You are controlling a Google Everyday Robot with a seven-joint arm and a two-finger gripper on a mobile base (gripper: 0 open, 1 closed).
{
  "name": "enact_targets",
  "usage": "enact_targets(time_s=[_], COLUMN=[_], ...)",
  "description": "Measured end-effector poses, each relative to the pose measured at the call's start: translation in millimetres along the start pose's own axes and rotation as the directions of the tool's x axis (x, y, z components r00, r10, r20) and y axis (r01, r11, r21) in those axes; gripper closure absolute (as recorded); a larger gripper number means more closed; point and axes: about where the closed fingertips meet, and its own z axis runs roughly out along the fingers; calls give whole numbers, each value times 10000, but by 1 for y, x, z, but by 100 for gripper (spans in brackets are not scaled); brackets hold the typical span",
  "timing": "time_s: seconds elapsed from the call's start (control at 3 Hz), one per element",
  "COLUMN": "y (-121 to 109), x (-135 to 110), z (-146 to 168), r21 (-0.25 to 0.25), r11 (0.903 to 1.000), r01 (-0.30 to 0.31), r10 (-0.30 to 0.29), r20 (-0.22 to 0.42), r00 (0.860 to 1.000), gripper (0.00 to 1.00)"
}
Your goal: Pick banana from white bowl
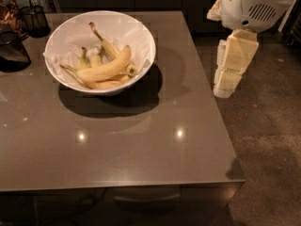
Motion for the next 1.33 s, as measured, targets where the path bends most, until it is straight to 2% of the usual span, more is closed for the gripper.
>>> enact_targets(time_s=[0.33,1.0,1.33], y=[-3,-18,-36], x=[-49,-73,-109], z=[11,19,38], r21=[-293,131,42], r11=[9919,9892,9742], r01=[1239,1463,2258], r10=[-1244,-1466,-2257], r20=[-127,233,554], r00=[9922,9889,9726], gripper=[0,0,0])
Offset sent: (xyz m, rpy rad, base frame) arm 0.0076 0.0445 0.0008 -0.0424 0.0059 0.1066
